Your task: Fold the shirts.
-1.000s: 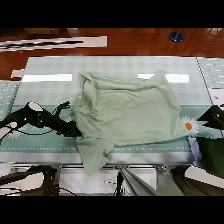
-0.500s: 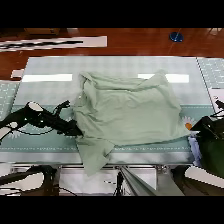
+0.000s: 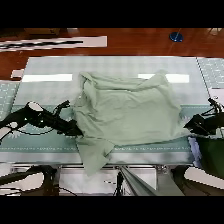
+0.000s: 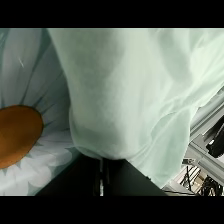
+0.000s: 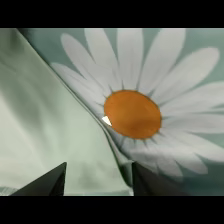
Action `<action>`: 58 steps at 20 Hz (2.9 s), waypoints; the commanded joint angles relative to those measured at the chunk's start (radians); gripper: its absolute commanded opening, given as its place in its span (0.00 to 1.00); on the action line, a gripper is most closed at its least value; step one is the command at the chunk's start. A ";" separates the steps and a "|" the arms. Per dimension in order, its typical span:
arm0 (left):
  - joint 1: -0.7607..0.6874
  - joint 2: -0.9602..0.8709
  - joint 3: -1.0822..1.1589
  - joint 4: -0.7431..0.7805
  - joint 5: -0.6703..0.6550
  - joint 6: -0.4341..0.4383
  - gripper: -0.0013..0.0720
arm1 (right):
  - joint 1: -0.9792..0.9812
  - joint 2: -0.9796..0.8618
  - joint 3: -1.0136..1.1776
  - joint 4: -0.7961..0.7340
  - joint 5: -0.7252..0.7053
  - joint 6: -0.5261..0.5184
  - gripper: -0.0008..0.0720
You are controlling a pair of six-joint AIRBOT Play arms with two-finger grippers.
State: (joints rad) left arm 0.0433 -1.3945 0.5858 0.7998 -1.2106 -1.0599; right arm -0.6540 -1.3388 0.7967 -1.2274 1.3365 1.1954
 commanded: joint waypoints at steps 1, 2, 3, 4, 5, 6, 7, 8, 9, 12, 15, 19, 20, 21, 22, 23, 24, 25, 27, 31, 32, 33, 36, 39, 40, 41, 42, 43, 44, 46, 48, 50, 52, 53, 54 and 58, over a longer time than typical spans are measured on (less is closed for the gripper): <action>0.000 0.000 0.000 0.000 0.000 0.012 0.05 | 0.069 -0.001 -0.002 -0.031 -0.031 0.061 0.66; 0.000 0.000 0.000 0.000 0.000 0.012 0.05 | 0.081 -0.001 -0.002 -0.032 -0.023 0.061 0.66; 0.000 0.000 0.000 0.000 0.000 0.012 0.05 | 0.091 -0.003 -0.001 -0.031 -0.011 0.062 0.66; 0.000 0.000 0.000 0.000 -0.001 0.014 0.05 | 0.099 -0.013 -0.001 -0.032 0.008 0.062 0.66; 0.000 0.000 0.000 0.000 0.000 0.018 0.05 | 0.110 -0.027 -0.001 -0.032 0.030 0.062 0.66; 0.000 0.000 0.000 0.000 -0.001 0.018 0.05 | 0.124 -0.043 -0.001 -0.032 0.048 0.061 0.66; 0.000 0.000 0.000 0.000 -0.001 0.018 0.05 | 0.145 -0.057 -0.001 -0.031 0.062 0.061 0.57; 0.000 0.000 0.000 0.000 -0.001 0.018 0.05 | 0.165 -0.067 -0.001 -0.031 0.068 0.060 0.38; 0.000 0.000 0.000 0.000 -0.002 0.018 0.05 | 0.182 -0.069 -0.001 -0.031 0.069 0.055 0.16; 0.000 0.011 0.007 -0.017 -0.008 0.035 0.04 | 0.188 -0.048 0.016 -0.021 0.106 0.040 0.05; 0.000 0.085 0.084 -0.083 -0.060 0.053 0.04 | 0.188 0.051 0.099 0.071 0.172 -0.003 0.05; 0.027 0.304 0.382 -0.170 -0.171 0.052 0.04 | 0.188 0.242 0.291 0.485 0.132 -0.004 0.05; 0.041 0.362 0.486 -0.172 -0.185 0.052 0.04 | 0.188 0.285 0.347 0.606 0.121 -0.004 0.05; 0.060 0.423 0.604 -0.172 -0.187 0.052 0.04 | 0.188 0.328 0.412 0.723 0.104 -0.003 0.05; 0.087 0.476 0.728 -0.172 -0.185 0.052 0.04 | 0.188 0.371 0.480 0.820 0.076 -0.003 0.05; 0.115 0.518 0.842 -0.171 -0.178 0.051 0.04 | 0.188 0.410 0.546 0.878 0.029 0.002 0.05; 0.148 0.555 0.953 -0.171 -0.164 0.047 0.04 | 0.188 0.452 0.626 0.889 -0.038 0.010 0.05; 0.185 0.591 1.062 -0.164 -0.134 0.026 0.04 | 0.188 0.488 0.701 0.866 -0.113 0.022 0.05; 0.251 0.648 1.239 -0.106 -0.066 -0.019 0.04 | 0.187 0.555 0.846 0.750 -0.299 0.076 0.05; 0.306 0.727 1.476 0.090 -0.031 -0.153 0.04 | 0.188 0.629 1.088 0.376 -0.404 0.248 0.05; 0.306 0.745 1.503 0.131 -0.039 -0.187 0.04 | 0.188 0.640 1.137 0.295 -0.358 0.278 0.05; 0.306 0.766 1.523 0.169 -0.061 -0.211 0.04 | 0.188 0.649 1.175 0.232 -0.300 0.282 0.05; 0.306 0.821 1.537 0.233 -0.224 -0.301 0.04 | 0.188 0.675 1.257 0.085 -0.070 0.306 0.05; 0.306 0.832 1.539 0.240 -0.459 -0.354 0.04 | 0.188 0.703 1.263 0.047 0.174 0.312 0.05; 0.306 0.832 1.539 0.240 -0.525 -0.357 0.04 | 0.188 0.705 1.263 0.050 0.261 0.312 0.05; 0.306 0.832 1.539 0.238 -0.573 -0.381 0.04 | 0.188 0.705 1.263 0.063 0.338 0.311 0.05; 0.305 0.830 1.539 0.206 -0.624 -0.413 0.04 | 0.188 0.702 1.263 0.095 0.412 0.301 0.05; 0.306 0.828 1.536 0.167 -0.631 -0.446 0.04 | 0.188 0.699 1.263 0.109 0.476 0.300 0.05; 0.306 0.821 1.536 0.149 -0.631 -0.454 0.04 | 0.189 0.690 1.261 0.117 0.520 0.301 0.05; 0.305 0.804 1.491 0.150 -0.632 -0.456 0.04 | 0.211 0.673 1.240 0.087 0.518 0.294 0.05; 0.306 0.802 1.349 0.150 -0.632 -0.449 0.04 | 0.243 0.643 1.176 0.045 0.518 0.292 0.05; 0.306 0.798 1.143 0.151 -0.630 -0.411 0.04 | 0.265 0.597 1.065 0.016 0.516 0.268 0.05; 0.306 0.777 0.899 0.158 -0.572 -0.365 0.04 | 0.265 0.508 0.943 0.024 0.455 0.259 0.05; 0.305 0.755 0.789 0.166 -0.507 -0.341 0.04 | 0.265 0.445 0.906 0.047 0.399 0.261 0.05; 0.305 0.718 0.684 0.159 -0.421 -0.319 0.04 | 0.266 0.361 0.889 0.079 0.354 0.264 0.05; 0.241 0.464 0.484 0.040 -0.104 -0.222 0.04 | 0.298 0.030 0.889 0.187 0.266 0.262 0.05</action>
State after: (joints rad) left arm 0.3222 -0.7876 1.2255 0.9092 -1.5368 -1.3567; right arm -0.3798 -1.1114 1.7130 -1.1049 1.6871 1.4631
